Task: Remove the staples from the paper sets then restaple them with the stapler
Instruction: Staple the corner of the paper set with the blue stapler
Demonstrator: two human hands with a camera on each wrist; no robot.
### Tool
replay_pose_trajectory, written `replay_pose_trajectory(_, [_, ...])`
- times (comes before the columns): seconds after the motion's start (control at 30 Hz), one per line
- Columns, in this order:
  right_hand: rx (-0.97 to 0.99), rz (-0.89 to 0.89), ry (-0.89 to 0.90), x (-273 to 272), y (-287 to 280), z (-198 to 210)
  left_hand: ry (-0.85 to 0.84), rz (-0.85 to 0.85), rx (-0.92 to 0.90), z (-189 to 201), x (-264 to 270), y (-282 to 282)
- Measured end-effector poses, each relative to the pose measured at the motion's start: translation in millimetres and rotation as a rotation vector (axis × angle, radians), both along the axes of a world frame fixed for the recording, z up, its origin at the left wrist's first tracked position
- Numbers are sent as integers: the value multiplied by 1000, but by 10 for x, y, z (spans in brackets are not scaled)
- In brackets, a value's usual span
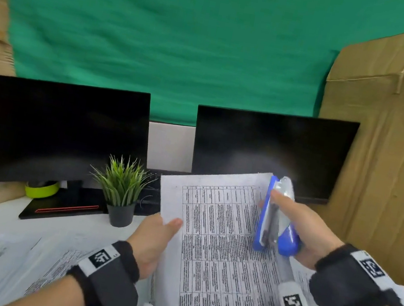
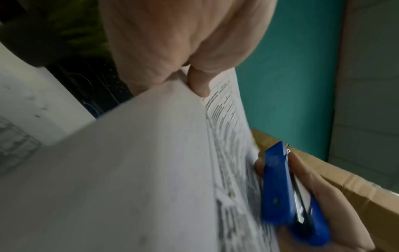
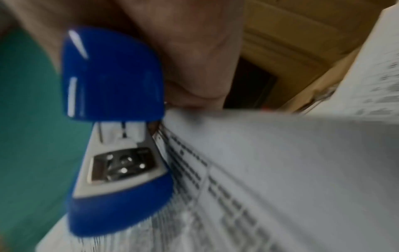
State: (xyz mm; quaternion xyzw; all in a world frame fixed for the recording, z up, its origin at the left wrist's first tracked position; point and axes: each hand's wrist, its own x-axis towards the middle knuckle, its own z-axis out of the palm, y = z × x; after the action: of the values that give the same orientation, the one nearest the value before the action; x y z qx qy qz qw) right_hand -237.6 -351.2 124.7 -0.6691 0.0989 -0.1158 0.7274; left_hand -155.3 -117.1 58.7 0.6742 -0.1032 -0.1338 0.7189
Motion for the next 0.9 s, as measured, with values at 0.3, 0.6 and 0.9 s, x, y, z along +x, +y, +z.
replay_pose_trajectory(0.3, [-957, -505, 575, -226, -1187, -361, -406, -383, 1119, -179, 400, -24])
replay_pose_trajectory(0.6, [-650, 102, 271, 325, -117, -916, -190, -312, 1422, -556, 900, 217])
replay_pose_trajectory(0.9, [-603, 271, 327, 688, 250, -1373, -251, -376, 1620, -703, 1047, 70])
